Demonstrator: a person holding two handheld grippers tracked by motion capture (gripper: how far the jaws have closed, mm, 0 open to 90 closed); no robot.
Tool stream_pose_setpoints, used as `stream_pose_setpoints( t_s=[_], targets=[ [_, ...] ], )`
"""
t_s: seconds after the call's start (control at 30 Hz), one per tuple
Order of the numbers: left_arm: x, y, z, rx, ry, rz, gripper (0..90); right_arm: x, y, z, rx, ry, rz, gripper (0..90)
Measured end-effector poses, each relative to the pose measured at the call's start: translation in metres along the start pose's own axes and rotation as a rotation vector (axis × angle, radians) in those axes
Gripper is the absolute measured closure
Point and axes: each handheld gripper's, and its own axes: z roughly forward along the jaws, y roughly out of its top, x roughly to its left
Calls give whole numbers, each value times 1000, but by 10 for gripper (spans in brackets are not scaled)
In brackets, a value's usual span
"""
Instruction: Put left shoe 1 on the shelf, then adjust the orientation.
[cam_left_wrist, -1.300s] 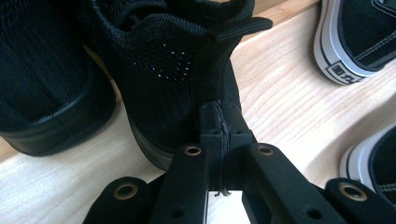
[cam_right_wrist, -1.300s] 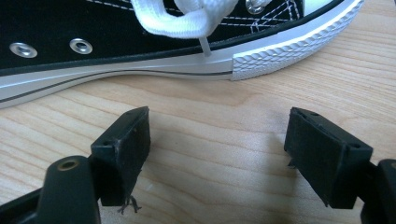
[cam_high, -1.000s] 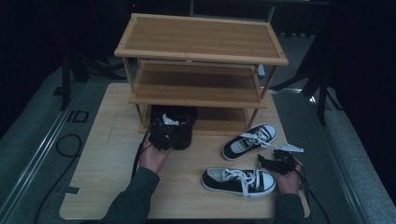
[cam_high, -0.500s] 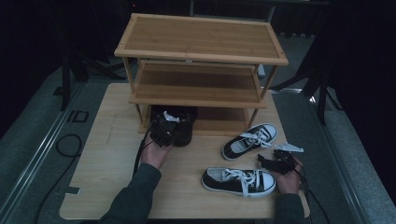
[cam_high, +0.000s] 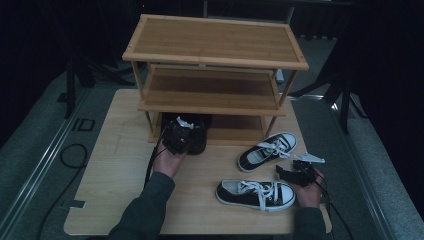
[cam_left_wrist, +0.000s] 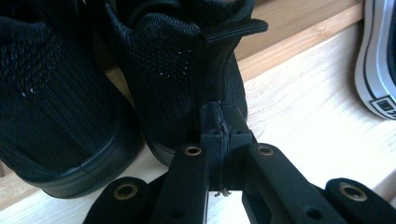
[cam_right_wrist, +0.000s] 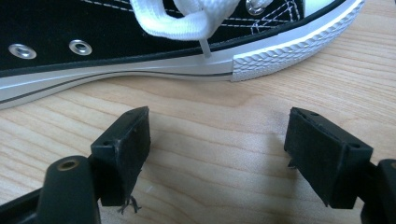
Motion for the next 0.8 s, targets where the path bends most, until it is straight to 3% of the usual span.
stream_pose_setpoints(
  t_s=[0.8],
  targets=[
    [6,10,9,4,1,-21,892,0,0,0,0,1,1,226]
  ],
)
